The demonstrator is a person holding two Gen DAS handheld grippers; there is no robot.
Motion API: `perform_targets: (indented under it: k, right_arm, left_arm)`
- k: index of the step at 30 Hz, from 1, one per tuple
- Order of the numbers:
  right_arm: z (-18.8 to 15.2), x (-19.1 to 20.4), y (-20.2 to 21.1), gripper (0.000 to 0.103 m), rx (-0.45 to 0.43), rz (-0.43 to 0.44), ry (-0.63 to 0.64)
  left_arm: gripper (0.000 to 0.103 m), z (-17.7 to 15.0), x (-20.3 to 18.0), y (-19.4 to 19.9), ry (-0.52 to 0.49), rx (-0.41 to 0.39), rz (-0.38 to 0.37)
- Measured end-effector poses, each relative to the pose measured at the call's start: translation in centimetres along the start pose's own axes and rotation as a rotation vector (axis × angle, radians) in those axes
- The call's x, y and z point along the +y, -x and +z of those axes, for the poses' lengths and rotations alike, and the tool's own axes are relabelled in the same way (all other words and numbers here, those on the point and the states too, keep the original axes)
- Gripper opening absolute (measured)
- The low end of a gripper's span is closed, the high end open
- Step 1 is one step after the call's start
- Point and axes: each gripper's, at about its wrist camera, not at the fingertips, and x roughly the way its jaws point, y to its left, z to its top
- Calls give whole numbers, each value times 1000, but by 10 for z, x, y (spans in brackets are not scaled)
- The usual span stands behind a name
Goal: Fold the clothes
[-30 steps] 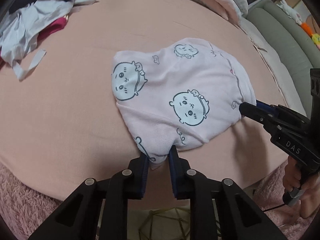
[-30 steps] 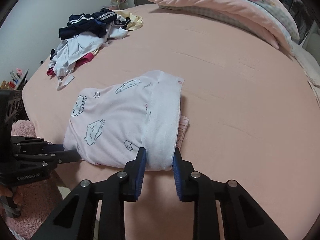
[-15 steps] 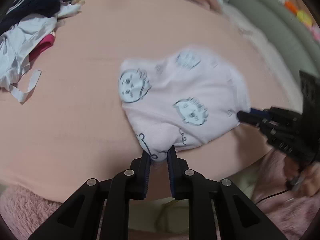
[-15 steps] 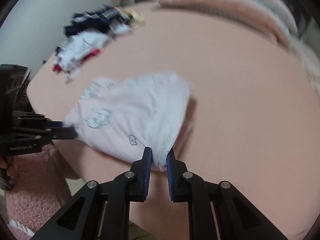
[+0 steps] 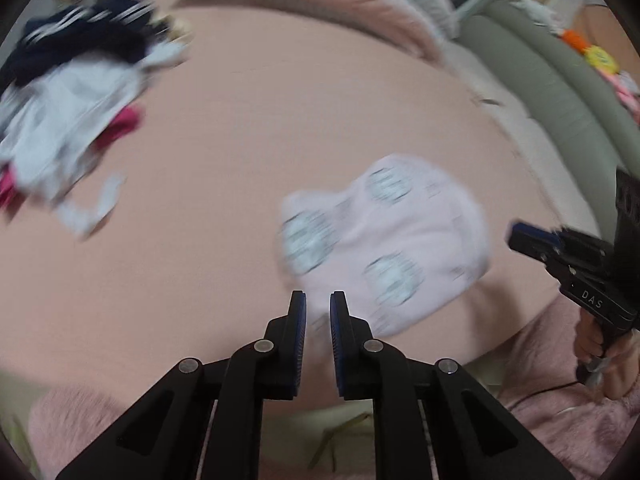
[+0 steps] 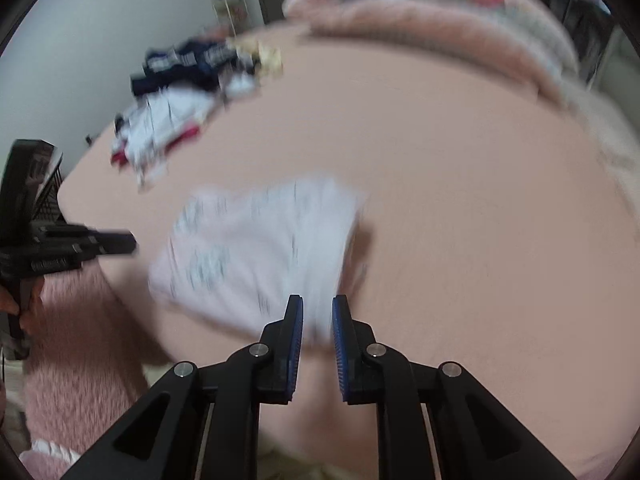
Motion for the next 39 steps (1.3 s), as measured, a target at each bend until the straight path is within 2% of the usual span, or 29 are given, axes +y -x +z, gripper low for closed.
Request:
perform_targets:
  k: [1,3,5,6,7,8,9,10,11,12,14,15,17,19,21,23,27,28,29,30,32,34,37,39]
  right_arm:
    - [8,6,0,14,-27,5,30]
    - [20,16,-18,14,-14,3,89]
    - [22,19,-51,14,79,-38,122]
    - [18,16,-63,13,109,-56,132]
    - [13,12,-68,9,111,-76,140]
    - [9,6,-70,10,111,-84,134]
    - [7,-2,-65,15,108,-73,105]
    - [5,-9,-60,29,109,-74,75]
    - [4,-15,-57,42,113,-90,43]
    - [4,-21,-51,42,110,-87,8]
    - [4,-31,-42,45,97,6,-81]
    - [5,-35,-39,46,95,60,-131]
    - [7,-40,-39,59,94,105,-208]
    - [6,-46,-46,67,112,119,-263]
    - [1,-49,-62,67,159,123,-284]
    - [-6,-51,-82,68,202,163,-313]
    - [-17,-57,-98,75,205,247,-374]
    - [-20,-59,-100,72,202,267,-389]
    - [-22,-58,-101,61,200,279,-393]
    - [-21,-56,-99,57,198,280,-380]
    - [-19,-50,-94,47,195,283,-354]
    - [-18,-47,-88,41,190,290,-339]
    - [-14,-53,-70,40,155,281,-346]
    - [-11,-58,-56,40,130,269,-349]
  left_arm:
    - [11,7,-7,-12,-14,8,-21]
    - [11,21,-23,-44,-32,54,-25]
    - [11,18,-24,-66,-61,121,42]
    - [11,15,-19,-67,-65,130,61]
    - [11,12,-14,-67,-63,135,75]
    - [11,11,-6,-62,-43,135,98]
    - [13,11,4,-57,-26,139,174]
    - [13,10,14,-52,-10,144,250]
    - [12,10,25,-47,17,145,295]
    - [12,10,38,-42,78,132,232]
    - [17,12,56,-36,207,94,15]
    - [23,14,58,-37,237,76,-25]
    - [61,20,61,-39,290,43,-98]
    - [64,21,56,-48,314,42,-133]
    - [64,19,50,-62,341,56,-153]
    - [64,15,50,-71,366,72,-143]
    - [64,6,48,-48,379,29,-155]
    - [61,6,45,-48,367,23,-163]
    - [35,5,42,-49,362,22,-181]
    - [25,4,40,-52,370,32,-211]
    - [17,4,31,-54,360,27,-183]
    - [15,7,23,-49,352,9,-182]
    - [15,20,4,-38,300,-18,-215]
    - [15,31,-26,-35,235,-24,-204]
